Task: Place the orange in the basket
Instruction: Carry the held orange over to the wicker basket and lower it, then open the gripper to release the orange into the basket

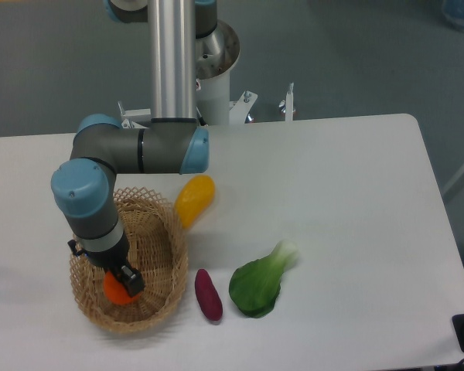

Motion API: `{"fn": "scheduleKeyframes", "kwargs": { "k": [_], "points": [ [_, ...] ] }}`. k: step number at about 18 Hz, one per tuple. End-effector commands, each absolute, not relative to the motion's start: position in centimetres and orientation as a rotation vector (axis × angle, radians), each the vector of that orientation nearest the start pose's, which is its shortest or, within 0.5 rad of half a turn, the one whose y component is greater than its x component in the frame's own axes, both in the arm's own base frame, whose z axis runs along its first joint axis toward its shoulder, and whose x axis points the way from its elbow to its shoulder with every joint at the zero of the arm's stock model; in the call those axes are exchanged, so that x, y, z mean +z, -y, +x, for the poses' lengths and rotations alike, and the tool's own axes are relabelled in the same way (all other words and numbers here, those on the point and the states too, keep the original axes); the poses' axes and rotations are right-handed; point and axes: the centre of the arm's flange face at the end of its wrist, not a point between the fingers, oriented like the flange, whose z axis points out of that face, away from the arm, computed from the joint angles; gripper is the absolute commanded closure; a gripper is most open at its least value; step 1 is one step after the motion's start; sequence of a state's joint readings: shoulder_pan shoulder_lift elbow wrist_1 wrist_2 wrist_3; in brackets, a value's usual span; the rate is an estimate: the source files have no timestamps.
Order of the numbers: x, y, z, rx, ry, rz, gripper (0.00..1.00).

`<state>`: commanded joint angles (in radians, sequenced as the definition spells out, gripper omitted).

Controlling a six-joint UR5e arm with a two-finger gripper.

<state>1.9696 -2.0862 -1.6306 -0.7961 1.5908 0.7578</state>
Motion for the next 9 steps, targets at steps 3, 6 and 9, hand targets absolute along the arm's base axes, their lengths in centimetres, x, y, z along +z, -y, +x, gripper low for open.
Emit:
{"fn": "scheduleKeyframes", "kwargs": {
  "k": [3, 6, 9],
  "points": [
    [25.4, -65.4, -14.1, 0.206, -0.510, -2.917, 0.00],
    [27.3, -64.0, -17.8, 0.235, -0.422, -2.914, 0.00],
    [29.4, -62.0, -22.2, 0.268, -0.312, -2.912, 0.00]
  ]
}}
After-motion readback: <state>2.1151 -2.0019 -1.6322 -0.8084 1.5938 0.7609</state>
